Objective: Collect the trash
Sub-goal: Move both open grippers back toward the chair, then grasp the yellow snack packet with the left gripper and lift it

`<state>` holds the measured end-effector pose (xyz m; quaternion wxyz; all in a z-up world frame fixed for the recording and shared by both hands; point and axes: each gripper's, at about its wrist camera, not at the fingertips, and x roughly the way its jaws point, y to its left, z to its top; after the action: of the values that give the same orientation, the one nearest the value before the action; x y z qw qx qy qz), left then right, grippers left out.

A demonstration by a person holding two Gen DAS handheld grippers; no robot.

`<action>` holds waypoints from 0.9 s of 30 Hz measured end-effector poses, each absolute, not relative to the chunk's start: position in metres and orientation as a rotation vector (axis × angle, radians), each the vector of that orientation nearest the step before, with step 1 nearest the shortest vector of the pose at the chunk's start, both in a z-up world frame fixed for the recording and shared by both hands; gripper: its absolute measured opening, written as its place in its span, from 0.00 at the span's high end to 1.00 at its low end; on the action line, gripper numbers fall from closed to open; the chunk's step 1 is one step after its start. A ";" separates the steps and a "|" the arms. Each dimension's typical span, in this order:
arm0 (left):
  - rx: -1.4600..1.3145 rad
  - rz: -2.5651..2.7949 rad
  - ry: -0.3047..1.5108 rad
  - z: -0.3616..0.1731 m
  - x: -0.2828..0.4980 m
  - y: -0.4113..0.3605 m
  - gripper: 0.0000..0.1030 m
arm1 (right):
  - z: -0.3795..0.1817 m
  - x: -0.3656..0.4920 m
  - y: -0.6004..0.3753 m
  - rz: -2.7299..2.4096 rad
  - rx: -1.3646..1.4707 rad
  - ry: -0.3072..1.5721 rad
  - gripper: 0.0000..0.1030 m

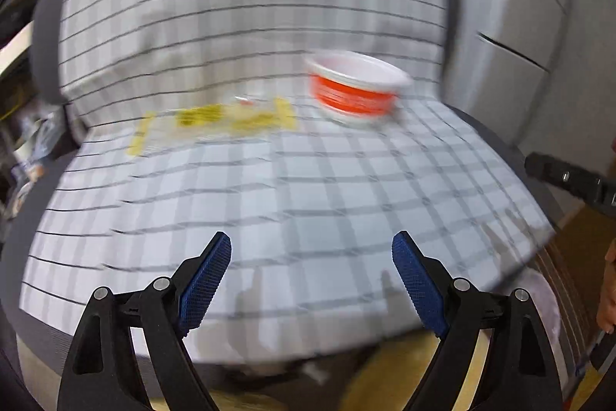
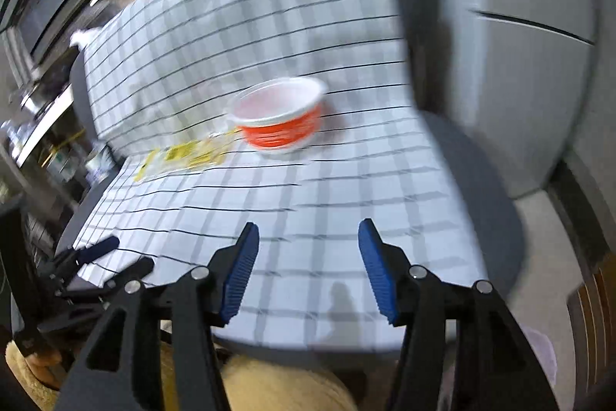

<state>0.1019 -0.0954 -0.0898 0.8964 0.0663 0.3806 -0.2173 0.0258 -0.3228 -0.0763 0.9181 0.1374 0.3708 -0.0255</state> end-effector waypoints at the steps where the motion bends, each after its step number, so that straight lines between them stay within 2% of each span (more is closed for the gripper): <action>1: 0.132 -0.411 0.782 -0.088 0.112 -0.085 0.17 | -0.078 0.037 -0.316 -0.035 0.269 0.773 0.48; 3: 0.126 -0.355 0.775 -0.087 0.126 -0.070 0.17 | -0.083 0.063 -0.297 0.021 0.234 0.792 0.48; 4: 0.121 -0.320 0.774 -0.087 0.136 -0.061 0.17 | -0.087 0.076 -0.289 0.048 0.220 0.803 0.51; 6: 0.106 -0.283 0.775 -0.088 0.151 -0.048 0.17 | -0.095 0.111 -0.270 0.104 0.211 0.835 0.62; 9: 0.097 -0.227 0.774 -0.092 0.172 -0.029 0.17 | -0.108 0.155 -0.247 0.148 0.193 0.859 0.73; 17: 0.059 -0.186 0.815 -0.112 0.209 -0.006 0.19 | -0.140 0.237 -0.229 0.106 0.212 0.911 0.75; 18: 0.054 -0.194 0.822 -0.115 0.209 -0.006 0.19 | -0.143 0.243 -0.229 0.098 0.221 0.922 0.75; 23: 0.041 -0.210 0.839 -0.122 0.207 -0.003 0.19 | -0.150 0.243 -0.226 0.114 0.261 0.954 0.98; 27: 0.045 -0.208 0.851 -0.124 0.196 -0.001 0.19 | -0.142 0.215 -0.222 0.122 0.245 0.950 0.98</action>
<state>0.1962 -0.0009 -0.1238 0.9054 0.0218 0.4119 -0.1006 0.2148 -0.2217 -0.1416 0.8802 0.1177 0.4559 0.0587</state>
